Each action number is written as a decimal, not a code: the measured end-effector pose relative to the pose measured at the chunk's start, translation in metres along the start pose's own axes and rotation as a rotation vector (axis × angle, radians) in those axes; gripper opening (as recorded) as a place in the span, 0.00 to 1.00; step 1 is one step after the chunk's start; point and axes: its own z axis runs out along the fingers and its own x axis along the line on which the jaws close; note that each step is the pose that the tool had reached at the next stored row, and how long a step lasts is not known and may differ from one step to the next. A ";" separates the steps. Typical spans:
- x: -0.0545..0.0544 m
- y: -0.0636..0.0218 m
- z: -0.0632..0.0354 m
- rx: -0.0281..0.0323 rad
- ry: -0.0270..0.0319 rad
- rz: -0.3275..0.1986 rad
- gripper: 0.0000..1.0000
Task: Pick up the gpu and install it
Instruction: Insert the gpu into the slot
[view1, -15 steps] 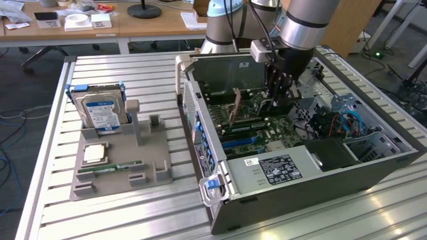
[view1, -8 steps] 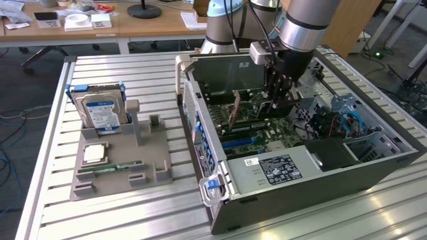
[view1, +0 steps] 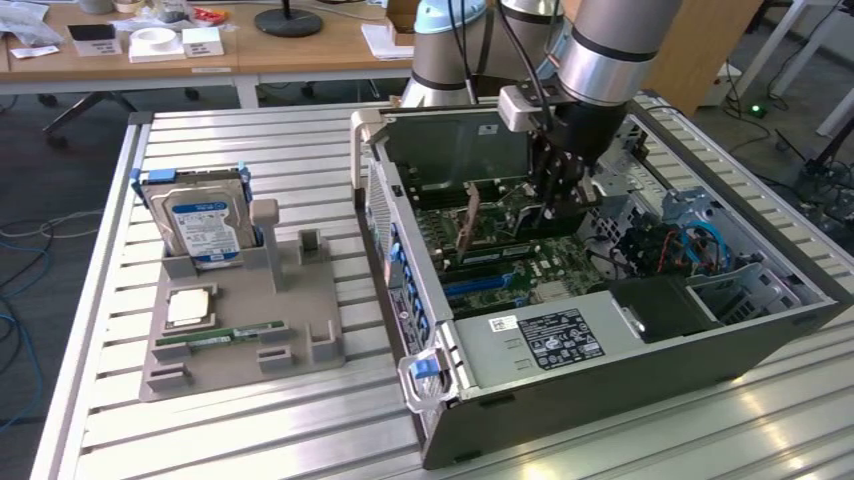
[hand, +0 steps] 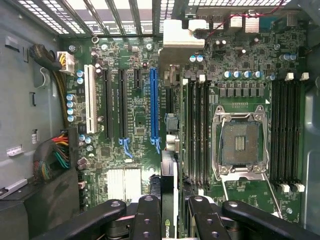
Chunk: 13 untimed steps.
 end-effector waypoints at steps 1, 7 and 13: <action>0.000 0.0000 0.0000 0.0000 0.0000 0.000 0.26; 0.000 0.0019 0.0000 0.0001 0.0000 0.000 0.26; 0.000 0.0050 0.0000 0.0001 0.0000 0.000 0.26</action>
